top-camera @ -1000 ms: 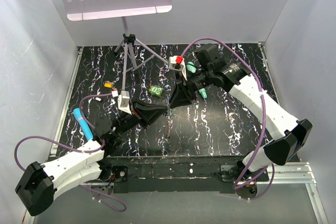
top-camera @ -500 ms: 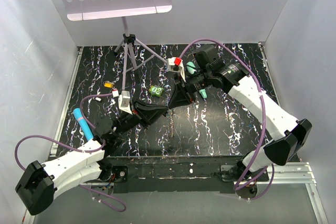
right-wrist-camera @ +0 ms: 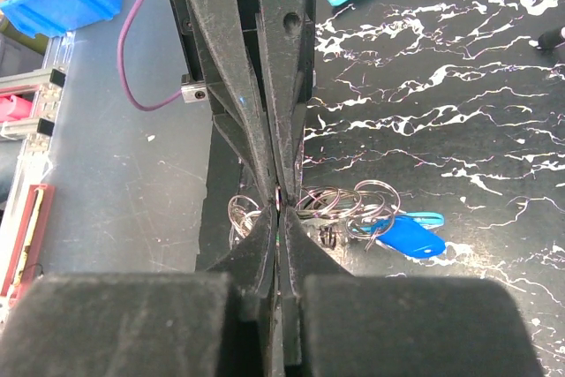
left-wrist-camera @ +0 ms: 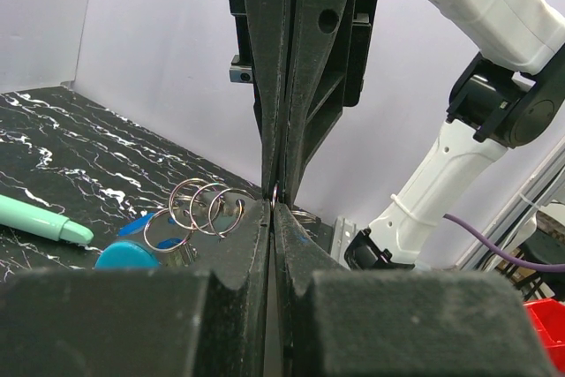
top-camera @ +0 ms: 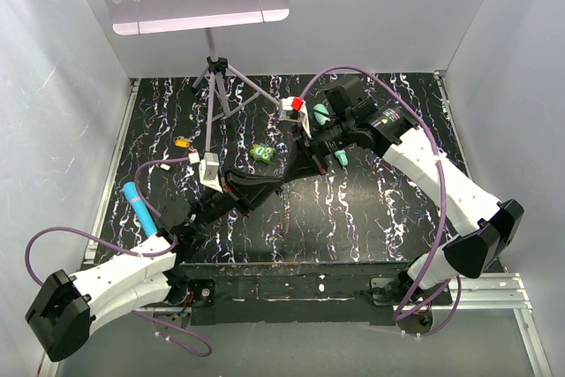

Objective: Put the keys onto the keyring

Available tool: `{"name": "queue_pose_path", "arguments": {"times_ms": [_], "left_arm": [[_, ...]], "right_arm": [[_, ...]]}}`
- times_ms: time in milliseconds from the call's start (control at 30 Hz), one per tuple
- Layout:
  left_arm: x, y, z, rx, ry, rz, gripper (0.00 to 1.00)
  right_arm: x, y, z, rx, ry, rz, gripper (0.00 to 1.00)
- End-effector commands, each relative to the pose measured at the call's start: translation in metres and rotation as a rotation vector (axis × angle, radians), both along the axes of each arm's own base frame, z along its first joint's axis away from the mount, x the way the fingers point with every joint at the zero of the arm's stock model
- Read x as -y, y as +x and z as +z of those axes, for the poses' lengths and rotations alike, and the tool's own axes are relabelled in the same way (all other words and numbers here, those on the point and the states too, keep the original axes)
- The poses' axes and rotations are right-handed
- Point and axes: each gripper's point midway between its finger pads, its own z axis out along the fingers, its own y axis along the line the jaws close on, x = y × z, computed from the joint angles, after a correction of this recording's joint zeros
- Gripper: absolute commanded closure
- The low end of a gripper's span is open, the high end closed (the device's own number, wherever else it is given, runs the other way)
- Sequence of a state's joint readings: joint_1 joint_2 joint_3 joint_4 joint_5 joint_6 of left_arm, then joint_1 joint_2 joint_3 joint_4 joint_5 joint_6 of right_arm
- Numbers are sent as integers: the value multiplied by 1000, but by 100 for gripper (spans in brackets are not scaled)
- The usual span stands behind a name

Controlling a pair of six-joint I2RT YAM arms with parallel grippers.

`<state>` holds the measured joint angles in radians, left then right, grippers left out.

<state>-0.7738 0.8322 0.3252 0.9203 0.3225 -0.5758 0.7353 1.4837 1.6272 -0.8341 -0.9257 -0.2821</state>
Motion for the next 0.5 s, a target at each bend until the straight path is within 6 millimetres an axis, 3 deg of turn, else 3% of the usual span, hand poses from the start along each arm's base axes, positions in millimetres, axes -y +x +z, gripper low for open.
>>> {"name": "queue_pose_path", "arguments": {"times_ms": [0, 167, 233, 367, 467], "left_arm": [[-8, -3, 33, 76, -81, 28, 100], [-9, -5, 33, 72, -80, 23, 100], [-9, -8, 32, 73, -67, 9, 87], [-9, -15, 21, 52, 9, -11, 51], [-15, -22, 13, 35, 93, -10, 37]], "right_arm": [[-5, 0, 10, 17, 29, 15, 99], [-3, -1, 15, 49, 29, 20, 99], [-1, -2, 14, 59, 26, 22, 99], [4, -6, 10, 65, 10, 44, 99], [10, -10, 3, 75, -16, 70, 99]]}}
